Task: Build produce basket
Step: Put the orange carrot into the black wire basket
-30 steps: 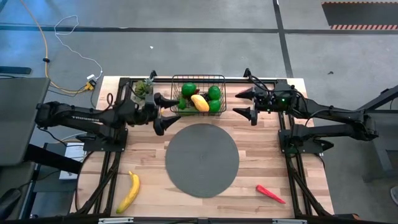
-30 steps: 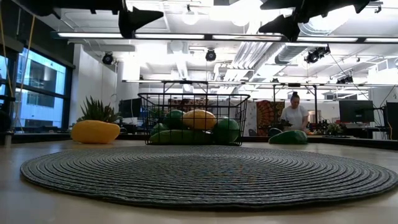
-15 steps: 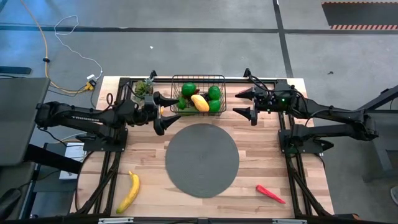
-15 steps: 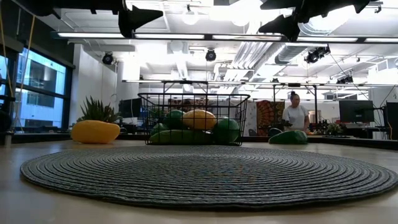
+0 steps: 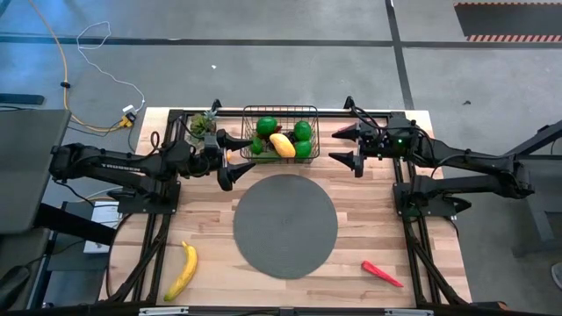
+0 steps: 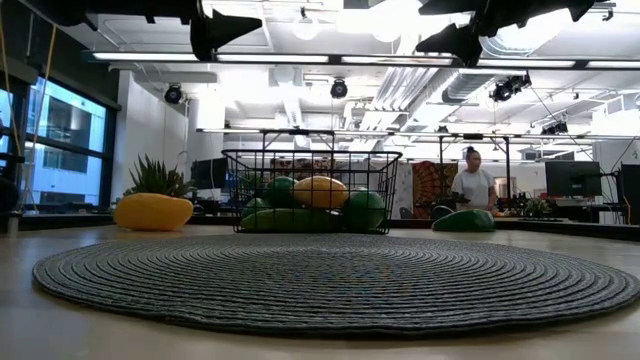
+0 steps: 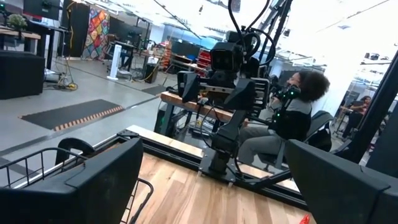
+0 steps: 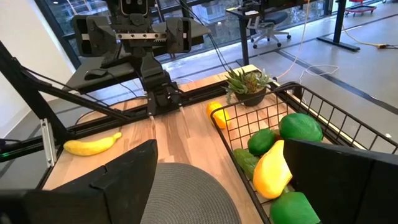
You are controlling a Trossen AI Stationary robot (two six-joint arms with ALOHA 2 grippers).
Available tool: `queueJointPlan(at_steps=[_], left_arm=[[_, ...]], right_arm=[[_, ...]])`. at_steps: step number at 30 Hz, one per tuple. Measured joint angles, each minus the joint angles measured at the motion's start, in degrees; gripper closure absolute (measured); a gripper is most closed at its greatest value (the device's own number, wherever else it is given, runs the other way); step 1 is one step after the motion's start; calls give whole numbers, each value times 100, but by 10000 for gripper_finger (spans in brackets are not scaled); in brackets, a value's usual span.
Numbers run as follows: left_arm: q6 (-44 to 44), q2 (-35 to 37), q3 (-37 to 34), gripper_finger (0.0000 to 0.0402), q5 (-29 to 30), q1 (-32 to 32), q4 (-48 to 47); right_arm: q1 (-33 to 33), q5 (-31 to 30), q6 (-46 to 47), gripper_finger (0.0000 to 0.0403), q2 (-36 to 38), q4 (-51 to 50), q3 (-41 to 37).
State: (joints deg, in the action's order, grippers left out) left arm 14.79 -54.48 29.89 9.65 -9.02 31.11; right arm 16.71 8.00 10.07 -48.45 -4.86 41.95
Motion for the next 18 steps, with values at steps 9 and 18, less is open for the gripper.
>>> queueJointPlan(at_steps=[9,18], left_arm=[[2,-2,0,19,0,0,0],[2,-2,0,19,-2,0,0]], right_arm=[[0,505,659,73,1,1,0],[-1392,1629,3429,73,10,-1168,0]])
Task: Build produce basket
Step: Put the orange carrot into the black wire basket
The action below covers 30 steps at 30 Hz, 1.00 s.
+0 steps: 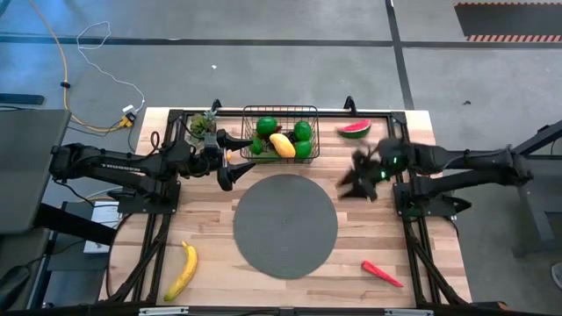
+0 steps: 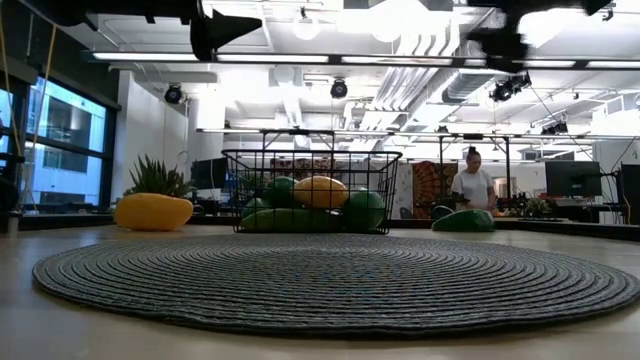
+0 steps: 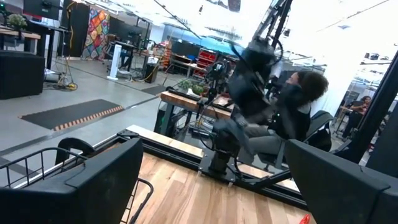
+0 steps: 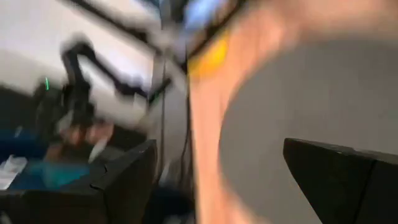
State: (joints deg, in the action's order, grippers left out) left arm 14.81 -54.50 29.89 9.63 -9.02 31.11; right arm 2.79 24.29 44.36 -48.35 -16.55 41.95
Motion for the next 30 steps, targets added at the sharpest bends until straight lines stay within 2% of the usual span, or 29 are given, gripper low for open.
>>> queueJointPlan(at_steps=[6,11,14,19,27,30], left_arm=[[0,0,0,19,0,0,0],[0,-2,0,19,0,0,0],[0,-2,0,19,0,0,-2],[0,-2,-2,19,0,0,-2],[0,-2,-2,19,7,0,-4],[0,-2,-2,19,9,-1,-7]], right_arm=[[-2182,-174,2119,73,-7,-1056,-2],[-3799,-1154,3727,73,-197,-1703,-2],[-4451,-1361,4419,73,-566,-2272,-2],[-5009,-1364,4913,73,-1352,-2504,-2],[-5211,-1372,5116,73,-2609,-2038,-2],[-5209,-1298,5488,73,-3031,-1746,-2]])
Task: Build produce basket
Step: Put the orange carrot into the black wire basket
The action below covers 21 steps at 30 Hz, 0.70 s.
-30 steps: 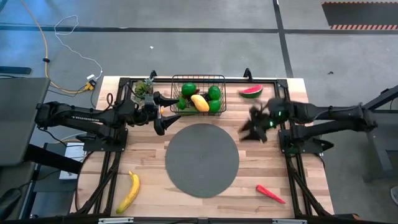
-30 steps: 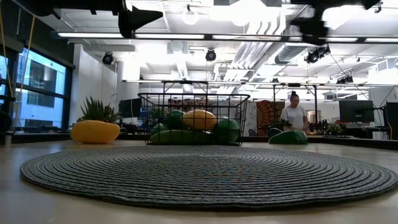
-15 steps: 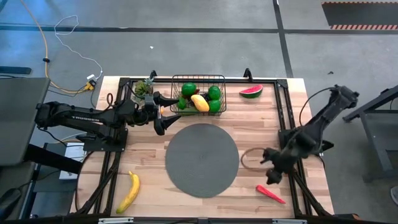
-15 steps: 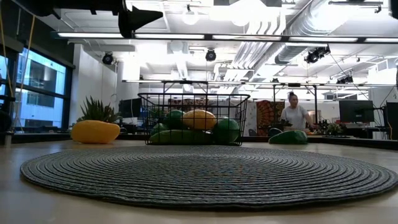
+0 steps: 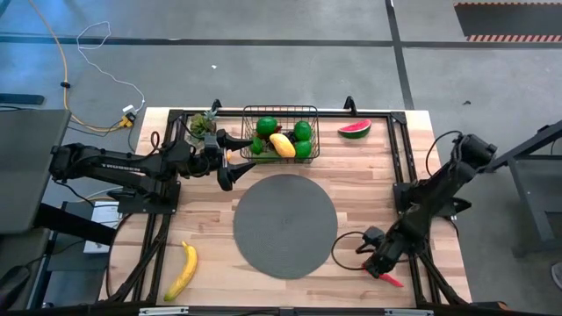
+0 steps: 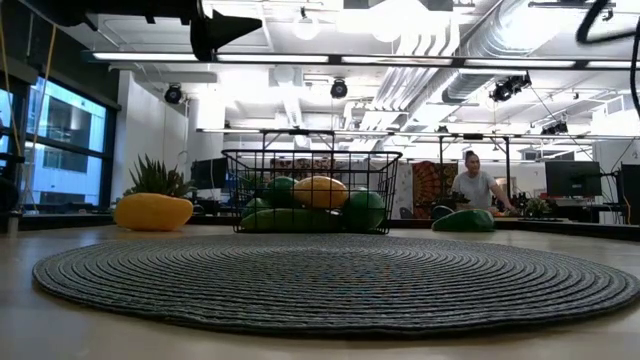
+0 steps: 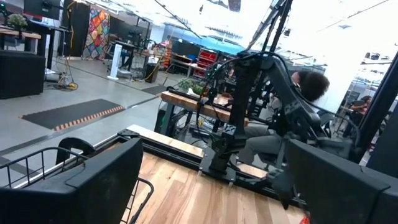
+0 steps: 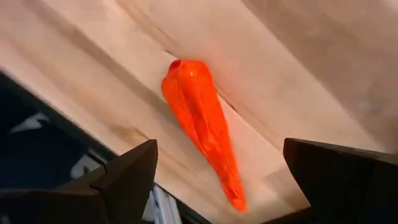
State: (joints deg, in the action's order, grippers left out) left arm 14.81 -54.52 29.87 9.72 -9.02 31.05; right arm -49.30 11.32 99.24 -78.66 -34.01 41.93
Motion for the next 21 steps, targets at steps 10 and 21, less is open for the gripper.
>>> queueJointPlan(at_steps=[10,21], left_arm=[[0,0,0,19,121,1,-20],[20,0,0,19,157,-2,-39]], right_arm=[[-28,508,247,73,-1074,924,0],[-24,618,226,111,-1395,740,31]])
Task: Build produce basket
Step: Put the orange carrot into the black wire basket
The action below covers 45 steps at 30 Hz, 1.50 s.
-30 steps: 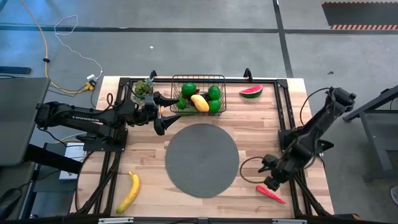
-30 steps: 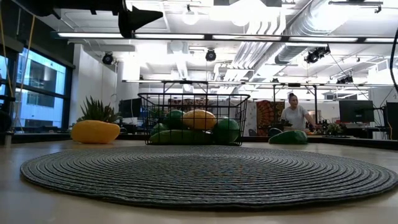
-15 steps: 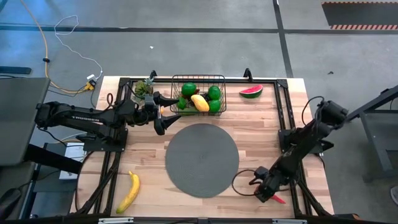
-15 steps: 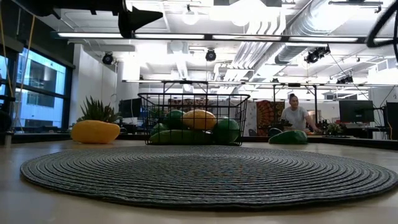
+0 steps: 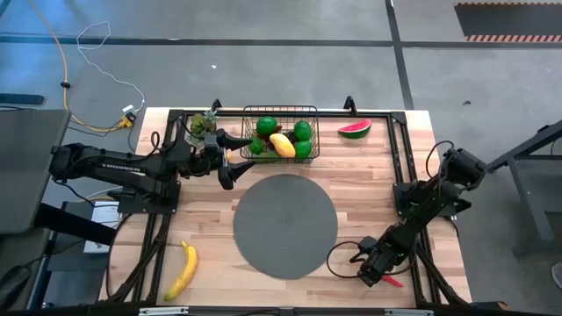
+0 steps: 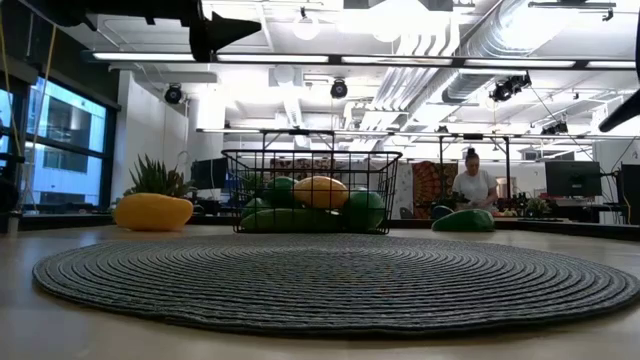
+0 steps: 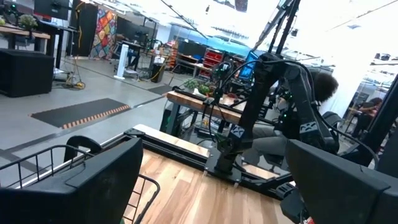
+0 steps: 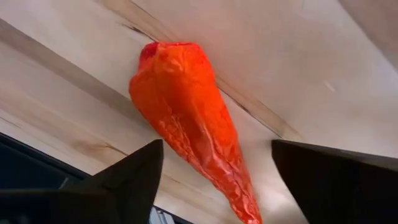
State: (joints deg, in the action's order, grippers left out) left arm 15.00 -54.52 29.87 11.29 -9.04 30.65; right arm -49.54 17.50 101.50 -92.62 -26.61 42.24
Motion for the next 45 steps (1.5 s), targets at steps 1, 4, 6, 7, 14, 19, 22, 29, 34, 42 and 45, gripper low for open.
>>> queueJointPlan(at_steps=[1,4,6,7,14,19,22,29,34,42,45], left_arm=[[-3,0,0,19,0,0,0],[0,0,0,19,0,0,0],[-6,0,0,19,0,0,0],[-10,0,0,19,0,0,0],[-15,0,0,19,4,0,0],[-13,0,0,19,4,0,0],[-4,0,0,19,4,0,0],[199,0,0,19,0,0,0],[284,0,0,19,-55,0,0],[284,0,0,19,-35,0,2],[284,0,0,19,-129,0,2]], right_arm=[[-2,12,-75,122,-2,-48,-3],[-2,26,-260,163,-6,-175,-4],[-2,26,-282,193,-9,-246,-8],[-2,26,-286,208,-9,-278,-11],[-4,11,-637,295,-13,-417,-17],[-9,-31,-1027,328,118,-493,-31],[-7,-194,-1342,334,350,-715,-46],[277,-953,-2625,332,1471,-1283,-57],[1206,-1838,-4231,332,2535,-693,-55],[3268,-3033,-6804,332,3427,795,-42],[3952,-3006,-7380,331,3363,1495,-42]])
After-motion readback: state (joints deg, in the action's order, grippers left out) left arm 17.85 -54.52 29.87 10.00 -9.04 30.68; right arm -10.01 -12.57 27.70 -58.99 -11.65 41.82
